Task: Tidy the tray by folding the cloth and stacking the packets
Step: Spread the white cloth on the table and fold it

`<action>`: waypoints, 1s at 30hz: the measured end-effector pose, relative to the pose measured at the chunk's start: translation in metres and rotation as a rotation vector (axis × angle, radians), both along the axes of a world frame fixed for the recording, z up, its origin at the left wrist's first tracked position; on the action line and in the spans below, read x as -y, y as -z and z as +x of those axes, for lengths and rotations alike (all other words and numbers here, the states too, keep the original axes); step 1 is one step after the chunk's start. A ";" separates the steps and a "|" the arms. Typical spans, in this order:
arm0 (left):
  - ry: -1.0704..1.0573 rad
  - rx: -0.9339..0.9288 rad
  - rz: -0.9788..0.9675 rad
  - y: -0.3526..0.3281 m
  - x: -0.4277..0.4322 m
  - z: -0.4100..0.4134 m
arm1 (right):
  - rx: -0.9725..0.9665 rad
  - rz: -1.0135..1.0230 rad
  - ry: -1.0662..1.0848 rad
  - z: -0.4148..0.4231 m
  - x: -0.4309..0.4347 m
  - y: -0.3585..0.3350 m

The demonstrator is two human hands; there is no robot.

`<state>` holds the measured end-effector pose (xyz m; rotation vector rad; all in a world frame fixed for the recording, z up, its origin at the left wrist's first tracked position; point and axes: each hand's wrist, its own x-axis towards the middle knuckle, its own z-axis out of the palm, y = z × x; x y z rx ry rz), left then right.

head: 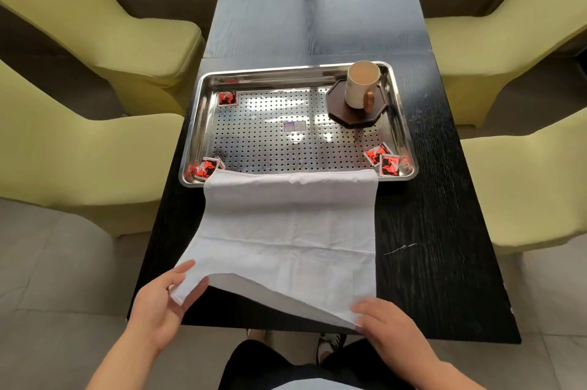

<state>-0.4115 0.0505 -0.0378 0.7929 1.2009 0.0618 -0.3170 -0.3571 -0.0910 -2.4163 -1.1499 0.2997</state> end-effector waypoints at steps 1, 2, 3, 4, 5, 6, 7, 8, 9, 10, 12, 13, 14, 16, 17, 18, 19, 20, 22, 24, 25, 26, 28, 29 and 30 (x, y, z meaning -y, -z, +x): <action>0.054 0.019 0.005 -0.003 -0.002 -0.003 | -0.081 -0.002 0.091 0.003 0.004 -0.006; 0.138 0.032 0.027 -0.006 -0.003 -0.007 | -0.170 -0.009 0.193 0.006 0.008 -0.014; 0.248 0.029 0.069 -0.010 -0.005 -0.012 | -0.264 -0.016 0.292 0.010 0.012 -0.024; 0.379 0.007 0.130 -0.015 -0.006 -0.017 | -0.364 -0.029 0.362 0.014 0.016 -0.033; 0.524 -0.022 0.211 -0.019 -0.007 -0.024 | -0.464 -0.049 0.395 0.019 0.019 -0.042; 0.672 -0.059 0.304 -0.024 -0.009 -0.030 | -0.548 -0.076 0.407 0.023 0.022 -0.049; 0.802 -0.100 0.388 -0.027 -0.010 -0.035 | -0.617 -0.095 0.420 0.028 0.025 -0.054; 0.901 -0.134 0.444 -0.029 -0.012 -0.040 | -0.666 -0.107 0.434 0.031 0.028 -0.059; 0.965 -0.153 0.476 -0.030 -0.012 -0.045 | -0.707 -0.112 0.451 0.034 0.030 -0.063; 0.995 -0.168 0.506 -0.030 -0.013 -0.049 | -0.739 -0.112 0.466 0.036 0.032 -0.065; 0.970 -0.198 0.546 -0.028 -0.014 -0.054 | -0.788 -0.111 0.493 0.040 0.031 -0.069; 0.939 -0.198 0.556 -0.028 -0.013 -0.055 | -0.806 -0.104 0.506 0.042 0.029 -0.071; 0.917 -0.186 0.565 -0.025 -0.013 -0.054 | -0.819 -0.089 0.519 0.045 0.027 -0.073; 0.900 -0.172 0.623 -0.018 -0.013 -0.051 | -0.835 -0.045 0.559 0.055 0.022 -0.075; 0.900 -0.179 0.675 -0.014 -0.013 -0.047 | -0.825 -0.019 0.591 0.060 0.018 -0.075; 0.911 -0.187 0.724 -0.011 -0.014 -0.043 | -0.802 0.016 0.632 0.065 0.013 -0.074; 0.931 -0.189 0.755 -0.008 -0.016 -0.037 | -0.777 0.061 0.681 0.070 0.006 -0.073; 0.947 -0.185 0.762 -0.007 -0.017 -0.030 | -0.754 0.109 0.729 0.076 -0.002 -0.072; 0.914 -0.166 0.701 -0.003 -0.019 -0.016 | -0.713 0.196 0.807 0.087 -0.018 -0.069; 0.818 -0.162 0.617 0.000 -0.021 -0.001 | -0.694 0.264 0.868 0.100 -0.033 -0.065; 0.751 -0.165 0.583 0.001 -0.022 0.006 | -0.688 0.291 0.896 0.107 -0.039 -0.063; 0.674 -0.167 0.551 0.003 -0.025 0.013 | -0.682 0.314 0.919 0.114 -0.045 -0.059; 0.523 -0.181 0.506 0.011 -0.031 0.029 | -0.658 0.326 0.954 0.129 -0.056 -0.051; 0.481 -0.189 0.504 0.015 -0.034 0.039 | -0.641 0.317 0.969 0.137 -0.060 -0.046; 0.463 -0.190 0.517 0.019 -0.036 0.050 | -0.624 0.303 0.987 0.145 -0.064 -0.041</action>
